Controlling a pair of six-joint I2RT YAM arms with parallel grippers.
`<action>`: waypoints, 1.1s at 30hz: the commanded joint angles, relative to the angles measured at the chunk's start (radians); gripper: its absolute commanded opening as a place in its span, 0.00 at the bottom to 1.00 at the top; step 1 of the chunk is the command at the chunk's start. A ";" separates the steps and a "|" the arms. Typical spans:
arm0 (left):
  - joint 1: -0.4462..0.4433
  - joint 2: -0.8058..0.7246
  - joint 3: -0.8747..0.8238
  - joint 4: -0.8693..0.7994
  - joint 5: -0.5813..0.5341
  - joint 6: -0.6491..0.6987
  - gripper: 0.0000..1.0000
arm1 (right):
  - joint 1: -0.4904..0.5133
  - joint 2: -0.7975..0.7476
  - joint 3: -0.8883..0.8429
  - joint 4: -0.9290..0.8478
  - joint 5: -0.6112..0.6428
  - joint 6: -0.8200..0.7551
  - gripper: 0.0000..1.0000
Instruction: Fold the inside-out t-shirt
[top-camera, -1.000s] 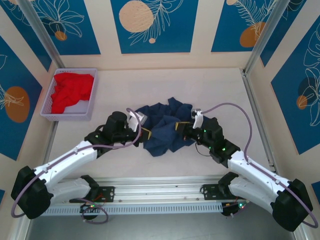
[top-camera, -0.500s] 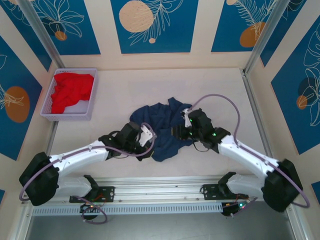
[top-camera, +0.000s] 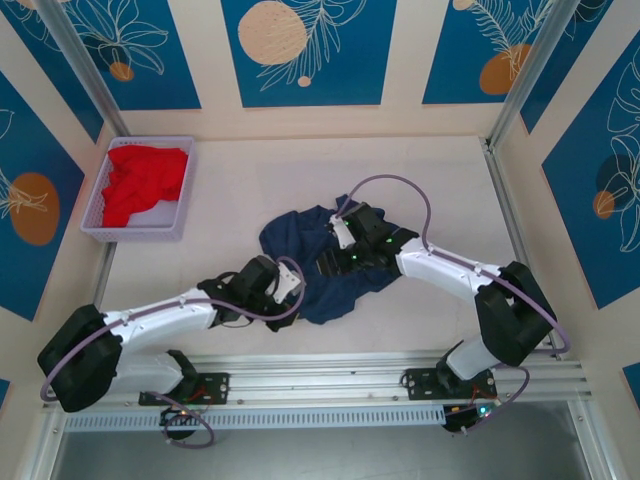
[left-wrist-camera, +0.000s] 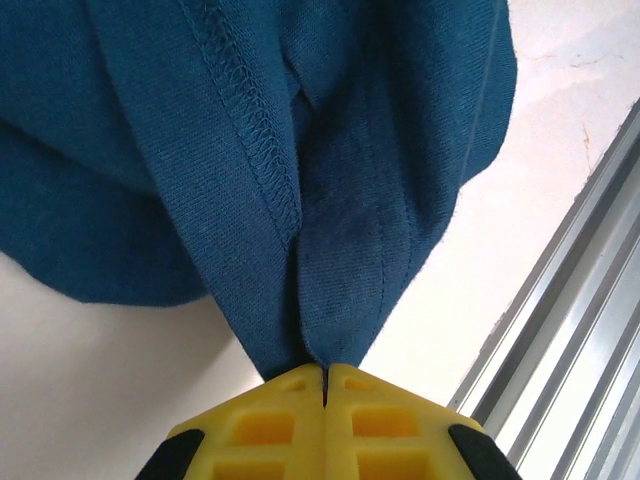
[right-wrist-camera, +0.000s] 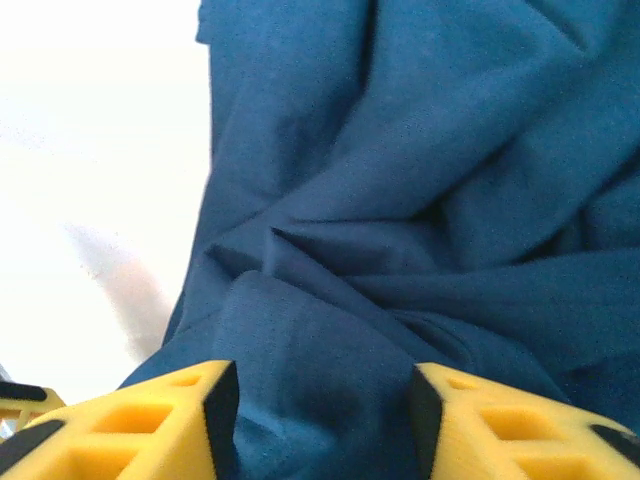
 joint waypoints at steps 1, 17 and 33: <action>-0.009 -0.031 -0.018 0.024 -0.023 -0.024 0.00 | 0.032 0.017 0.037 -0.044 0.047 -0.076 0.55; -0.010 -0.065 -0.042 0.024 -0.047 -0.030 0.00 | 0.053 0.186 0.164 -0.095 0.025 -0.197 0.58; -0.005 -0.224 -0.019 -0.029 -0.143 -0.012 0.00 | -0.061 -0.046 0.117 -0.012 -0.085 -0.045 0.12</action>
